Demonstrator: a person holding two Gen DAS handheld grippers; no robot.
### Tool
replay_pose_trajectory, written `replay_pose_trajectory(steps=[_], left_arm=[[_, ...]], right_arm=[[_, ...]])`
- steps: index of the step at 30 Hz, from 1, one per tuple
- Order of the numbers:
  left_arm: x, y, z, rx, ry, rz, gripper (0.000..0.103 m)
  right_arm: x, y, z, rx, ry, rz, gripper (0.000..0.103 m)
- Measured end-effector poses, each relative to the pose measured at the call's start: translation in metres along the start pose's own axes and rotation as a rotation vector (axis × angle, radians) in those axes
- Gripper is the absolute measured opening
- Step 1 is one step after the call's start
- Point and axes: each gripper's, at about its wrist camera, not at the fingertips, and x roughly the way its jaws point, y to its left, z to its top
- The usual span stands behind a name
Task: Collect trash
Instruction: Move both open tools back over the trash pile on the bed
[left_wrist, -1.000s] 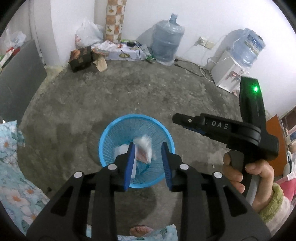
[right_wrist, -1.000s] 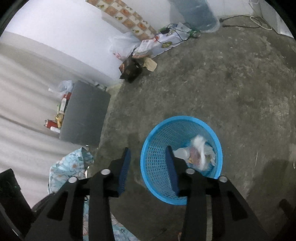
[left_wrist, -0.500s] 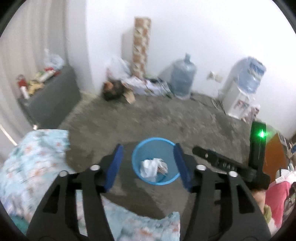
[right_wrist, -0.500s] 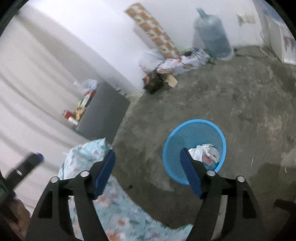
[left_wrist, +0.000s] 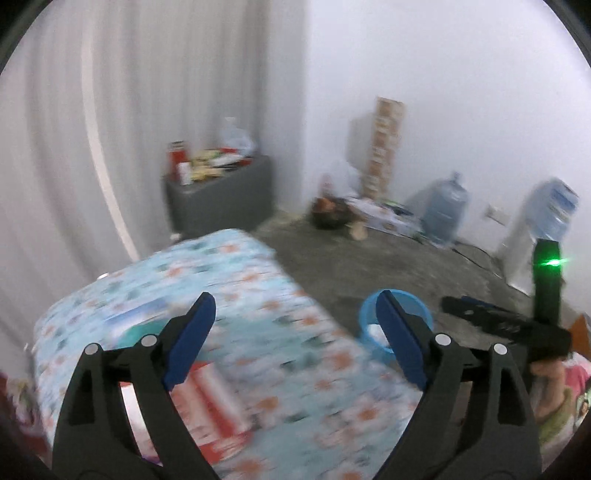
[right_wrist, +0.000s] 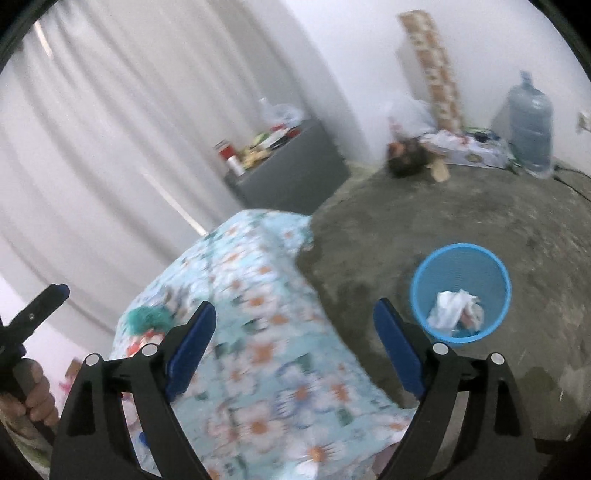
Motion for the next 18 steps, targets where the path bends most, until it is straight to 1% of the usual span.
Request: replay_pose_trajectory(steps=[5,9,12,15,18], left_arm=[[-0.037,0.064,-0.02,-0.113,-0.032,0.127,0.085],[-0.058,0.113,-0.037,-0.217,-0.033,0.204,0.085],[-0.068,0.138,-0.047,-0.258,-0.038,0.236,0.085],[-0.066,0.153,-0.053,-0.284,-0.027,0.25,0.085],[-0.061,0.171,-0.06,-0.319,-0.006,0.237,0.085]], right_arm=[[0.01,0.033,-0.001,-0.052,0.055,0.068,0.085],[0.026,0.057,-0.005,-0.074,0.106,0.122,0.085],[0.042,0.074,-0.007,-0.077,0.162,0.173,0.085],[0.058,0.087,-0.009,-0.074,0.196,0.187,0.085],[0.074,0.098,-0.011,-0.055,0.236,0.22,0.085]])
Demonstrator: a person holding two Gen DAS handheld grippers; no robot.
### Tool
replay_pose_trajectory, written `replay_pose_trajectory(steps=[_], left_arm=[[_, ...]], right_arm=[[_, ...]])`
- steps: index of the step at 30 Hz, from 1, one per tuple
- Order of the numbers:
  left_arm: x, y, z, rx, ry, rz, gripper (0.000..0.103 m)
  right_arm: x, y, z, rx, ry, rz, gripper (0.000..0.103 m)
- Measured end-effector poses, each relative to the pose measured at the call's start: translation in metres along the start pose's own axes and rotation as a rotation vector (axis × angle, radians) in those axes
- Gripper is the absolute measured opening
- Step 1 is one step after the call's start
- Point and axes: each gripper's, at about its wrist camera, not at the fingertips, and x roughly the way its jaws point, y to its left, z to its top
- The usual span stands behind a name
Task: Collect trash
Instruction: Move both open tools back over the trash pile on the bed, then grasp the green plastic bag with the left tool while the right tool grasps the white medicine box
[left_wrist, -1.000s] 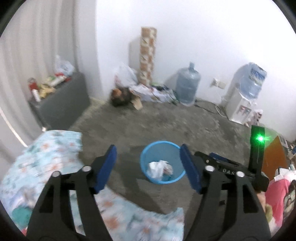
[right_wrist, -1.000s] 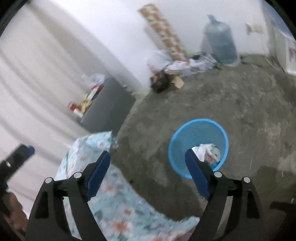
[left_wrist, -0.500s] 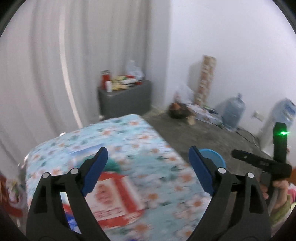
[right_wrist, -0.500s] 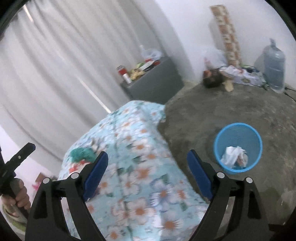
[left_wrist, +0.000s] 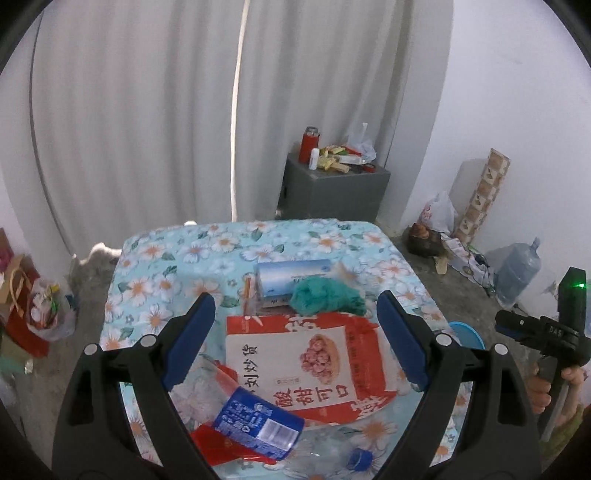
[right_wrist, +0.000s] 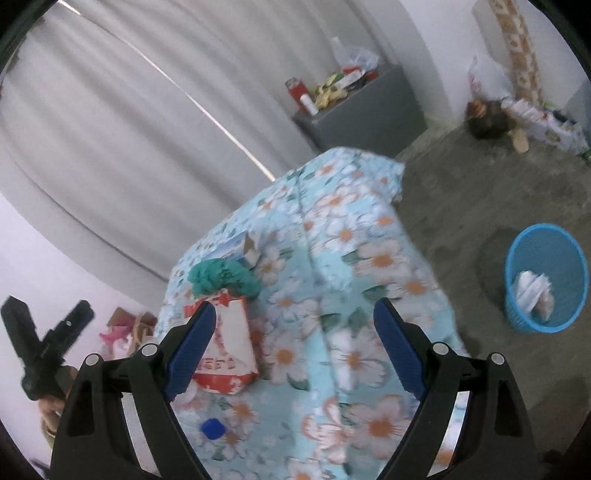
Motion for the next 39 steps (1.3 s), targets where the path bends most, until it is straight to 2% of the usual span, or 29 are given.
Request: replay_pose_trajectory(steps=[8,14,19,23,26,34,38,39], left_arm=[[0.034,0.012,0.0,-0.041,0.04,-0.065,0.085],[0.058,0.036,0.003,-0.133,0.075,-0.088,0.085],[0.074,0.054,0.006,-0.2,0.103,-0.099,0.084],[0.088,0.066,0.01,-0.25,0.139,-0.105,0.078],[0.097,0.07,0.009,-0.282,0.157,-0.127,0.072],[0.118,0.06,-0.004,-0.308,0.217,-0.223,0.046],[0.13,0.049,-0.006,-0.301,0.251,-0.264,0.043],[0.133,0.046,-0.006,-0.297,0.254,-0.269,0.043]], right_arm=[[0.04,0.017,0.011,0.026,0.066,0.056,0.085],[0.073,0.023,0.029,0.048,0.118,0.117,0.085],[0.12,0.031,0.051,0.064,0.184,0.177,0.084],[0.15,0.044,0.064,0.042,0.222,0.203,0.079],[0.179,0.049,0.072,0.037,0.258,0.193,0.071],[0.25,0.048,0.081,0.059,0.359,0.135,0.044],[0.272,0.046,0.078,0.068,0.396,0.133,0.03],[0.275,0.046,0.078,0.065,0.397,0.134,0.021]])
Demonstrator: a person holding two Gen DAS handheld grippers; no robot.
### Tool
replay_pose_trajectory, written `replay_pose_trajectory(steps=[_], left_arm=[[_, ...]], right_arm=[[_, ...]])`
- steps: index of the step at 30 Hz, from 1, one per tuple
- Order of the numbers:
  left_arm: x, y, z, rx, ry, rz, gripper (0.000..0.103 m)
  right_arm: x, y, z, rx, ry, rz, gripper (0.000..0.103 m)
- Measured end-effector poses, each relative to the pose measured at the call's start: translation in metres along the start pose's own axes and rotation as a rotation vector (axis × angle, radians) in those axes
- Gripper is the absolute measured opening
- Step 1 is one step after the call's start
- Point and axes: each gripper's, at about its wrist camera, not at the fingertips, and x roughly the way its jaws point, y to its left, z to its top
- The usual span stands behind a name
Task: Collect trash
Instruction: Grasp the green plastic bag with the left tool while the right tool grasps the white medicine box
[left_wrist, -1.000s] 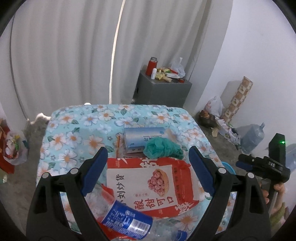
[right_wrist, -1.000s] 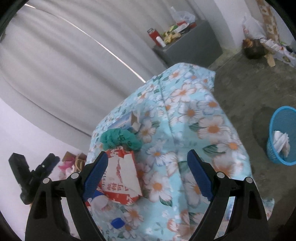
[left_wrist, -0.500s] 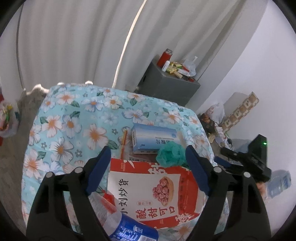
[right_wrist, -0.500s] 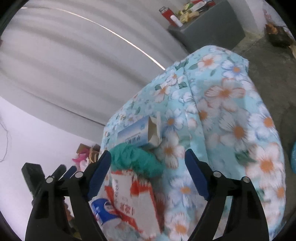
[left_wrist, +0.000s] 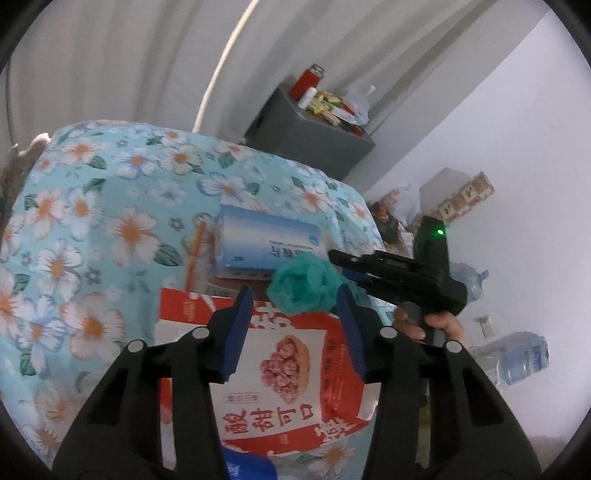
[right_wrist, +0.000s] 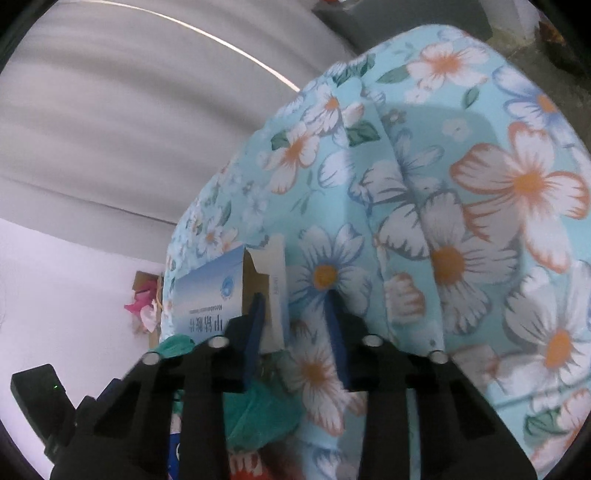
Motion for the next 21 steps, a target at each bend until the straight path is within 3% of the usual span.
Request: replay_pose_trajectory(steps=[1,3,13,18,21], left_arm=[[0.004,-0.002,0.0,0.003,0.006,-0.005,0.043],[0.01,-0.006,0.001,0.004,0.018,-0.015,0.043],[0.04,-0.003,0.006,-0.1,0.027,0.035,0.043],[0.055,-0.015,0.008,-0.065,0.041,0.061,0.045],[0.061,-0.02,0.008,-0.026,0.027,0.137,0.045]], right_arm=[[0.003,-0.001,0.0,-0.001,0.003,0.001,0.012],[0.004,-0.001,-0.002,-0.001,-0.005,0.009,0.006],[-0.017,-0.019,-0.009,0.025,-0.076,0.025,0.004],[-0.031,-0.027,-0.018,0.028,-0.088,0.037,0.004],[-0.032,-0.029,-0.022,0.028,-0.095,0.043,0.004]])
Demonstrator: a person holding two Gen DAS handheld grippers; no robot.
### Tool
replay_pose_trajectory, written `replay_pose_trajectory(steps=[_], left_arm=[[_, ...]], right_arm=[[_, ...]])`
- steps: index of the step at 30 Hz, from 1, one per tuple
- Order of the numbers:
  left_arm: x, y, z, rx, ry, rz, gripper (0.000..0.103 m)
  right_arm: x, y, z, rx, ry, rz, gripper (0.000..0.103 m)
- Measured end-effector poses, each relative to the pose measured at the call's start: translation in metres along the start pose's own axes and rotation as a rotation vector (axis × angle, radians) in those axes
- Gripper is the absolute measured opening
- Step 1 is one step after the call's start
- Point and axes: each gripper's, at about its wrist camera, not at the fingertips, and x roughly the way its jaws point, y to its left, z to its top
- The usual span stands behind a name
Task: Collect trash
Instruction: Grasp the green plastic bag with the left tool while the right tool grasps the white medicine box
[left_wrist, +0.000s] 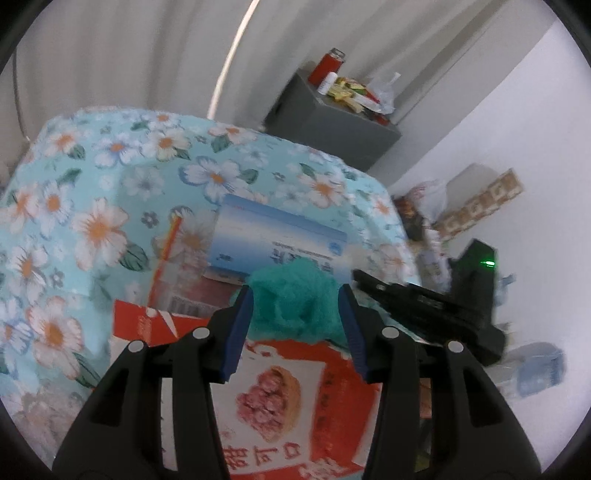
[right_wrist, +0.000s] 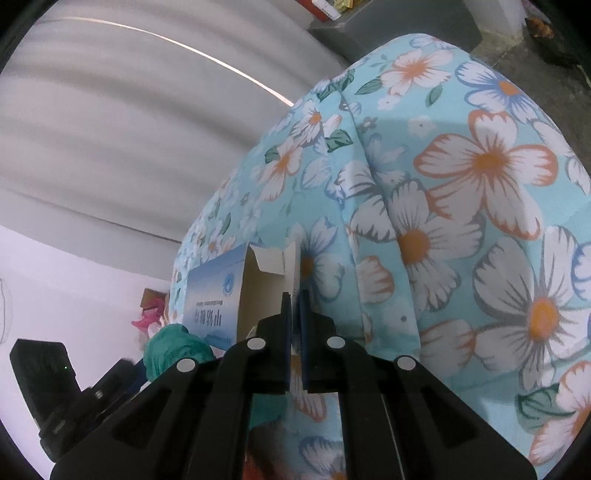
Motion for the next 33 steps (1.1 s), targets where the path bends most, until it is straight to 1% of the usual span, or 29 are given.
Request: replay_pose_trajectory(steps=[3,6,8,10,13,17,19,22,24,25,26,27,28,32,33], left_arm=[[0.003,0.0,0.003,0.022,-0.022,0.076,0.045],[0.006,-0.005,0.003,0.077,-0.033,0.134,0.045],[0.009,-0.007,0.002,0.106,-0.024,0.154,0.045],[0.012,-0.009,0.002,0.139,-0.022,0.191,0.045],[0.01,-0.01,0.002,0.145,-0.024,0.211,0.045],[0.003,-0.009,0.0,0.135,-0.036,0.179,0.043],[0.004,-0.005,0.0,0.11,-0.017,0.154,0.043],[0.012,0.006,0.0,0.032,0.035,0.1,0.043],[0.015,0.01,0.0,0.004,0.043,0.075,0.043],[0.016,0.013,0.0,-0.013,0.045,0.057,0.037],[0.017,0.014,0.0,-0.021,0.049,0.043,0.033],[0.017,0.015,0.0,-0.025,0.053,0.034,0.024],[0.018,0.015,0.0,-0.024,0.055,0.034,0.019],[0.018,0.016,-0.002,-0.029,0.044,0.0,0.01],[0.017,0.016,-0.002,-0.029,0.039,-0.009,0.006]], right_arm=[[0.0,-0.001,-0.001,0.003,-0.002,0.007,0.004],[0.004,-0.002,0.0,0.009,-0.003,0.012,0.004],[0.003,-0.005,-0.001,0.015,-0.006,0.016,0.004],[0.0,-0.009,-0.001,0.02,-0.01,0.022,0.004],[-0.006,-0.013,0.001,0.035,-0.018,0.035,0.004],[-0.015,-0.021,0.0,0.042,-0.023,0.043,0.004],[-0.017,-0.024,0.0,0.047,-0.024,0.044,0.004],[-0.02,-0.027,-0.001,0.052,-0.026,0.047,0.004],[-0.023,-0.028,-0.002,0.057,-0.028,0.048,0.004],[-0.022,-0.028,-0.002,0.058,-0.029,0.048,0.004],[-0.023,-0.027,-0.003,0.059,-0.03,0.048,0.004],[-0.023,-0.027,-0.003,0.06,-0.032,0.049,0.004],[-0.025,-0.028,-0.003,0.063,-0.034,0.052,0.004],[-0.029,-0.03,-0.003,0.075,-0.052,0.065,0.004],[-0.033,-0.031,-0.003,0.078,-0.061,0.068,0.004]])
